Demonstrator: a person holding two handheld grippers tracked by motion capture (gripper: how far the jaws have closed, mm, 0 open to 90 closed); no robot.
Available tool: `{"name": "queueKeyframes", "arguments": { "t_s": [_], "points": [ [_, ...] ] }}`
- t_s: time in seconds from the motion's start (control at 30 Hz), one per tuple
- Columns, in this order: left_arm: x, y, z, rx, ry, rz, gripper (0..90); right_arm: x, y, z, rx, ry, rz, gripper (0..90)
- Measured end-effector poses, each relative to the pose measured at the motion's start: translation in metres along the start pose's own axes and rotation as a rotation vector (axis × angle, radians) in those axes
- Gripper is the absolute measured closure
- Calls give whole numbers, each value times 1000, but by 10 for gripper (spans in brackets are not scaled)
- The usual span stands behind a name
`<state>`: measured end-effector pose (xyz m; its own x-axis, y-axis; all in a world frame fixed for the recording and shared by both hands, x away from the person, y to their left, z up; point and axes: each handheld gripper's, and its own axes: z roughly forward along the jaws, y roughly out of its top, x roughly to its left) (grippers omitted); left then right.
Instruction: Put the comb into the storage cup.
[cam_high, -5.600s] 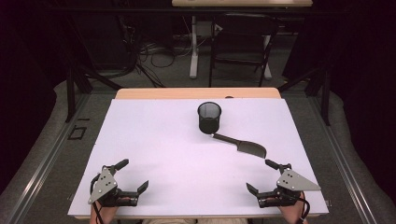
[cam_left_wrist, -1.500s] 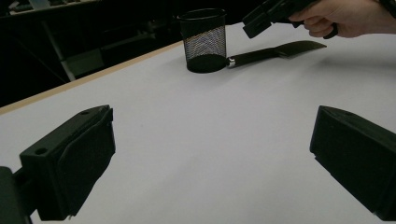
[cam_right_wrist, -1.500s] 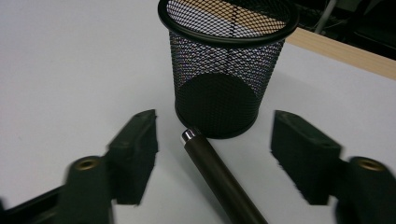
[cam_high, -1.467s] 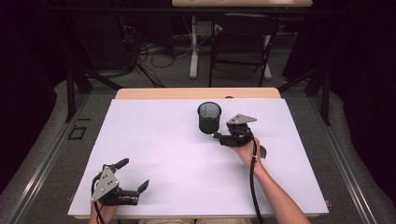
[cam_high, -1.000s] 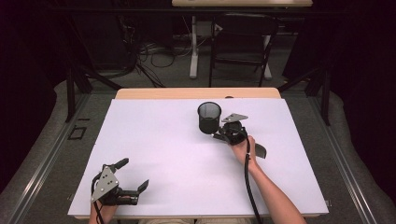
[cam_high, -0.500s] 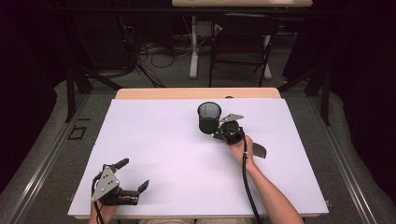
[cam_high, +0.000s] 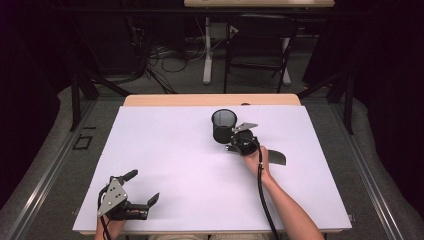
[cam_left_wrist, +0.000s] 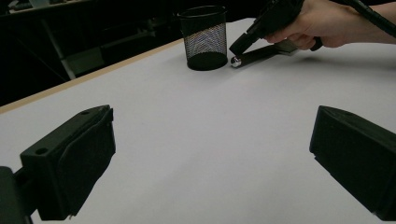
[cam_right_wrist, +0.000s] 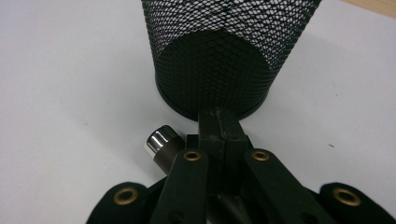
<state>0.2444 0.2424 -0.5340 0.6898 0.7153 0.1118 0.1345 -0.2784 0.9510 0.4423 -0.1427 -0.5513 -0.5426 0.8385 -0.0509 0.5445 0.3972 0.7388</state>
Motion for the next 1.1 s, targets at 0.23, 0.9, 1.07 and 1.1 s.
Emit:
{"name": "queueKeyframes", "arguments": {
  "t_s": [0.23,0.9,1.07,1.1],
  "points": [
    [0,0,0,2,1,4,3,6,-2,-1,20,18,-25,900],
    [-1,1,0,4,-2,11,3,19,-9,-10,68,67,-75,900],
    [0,1,0,3,1,12,3,20,-11,-12,73,74,-79,900],
    [0,1,0,3,1,13,3,20,-11,-13,81,78,-86,900]
  ]
}}
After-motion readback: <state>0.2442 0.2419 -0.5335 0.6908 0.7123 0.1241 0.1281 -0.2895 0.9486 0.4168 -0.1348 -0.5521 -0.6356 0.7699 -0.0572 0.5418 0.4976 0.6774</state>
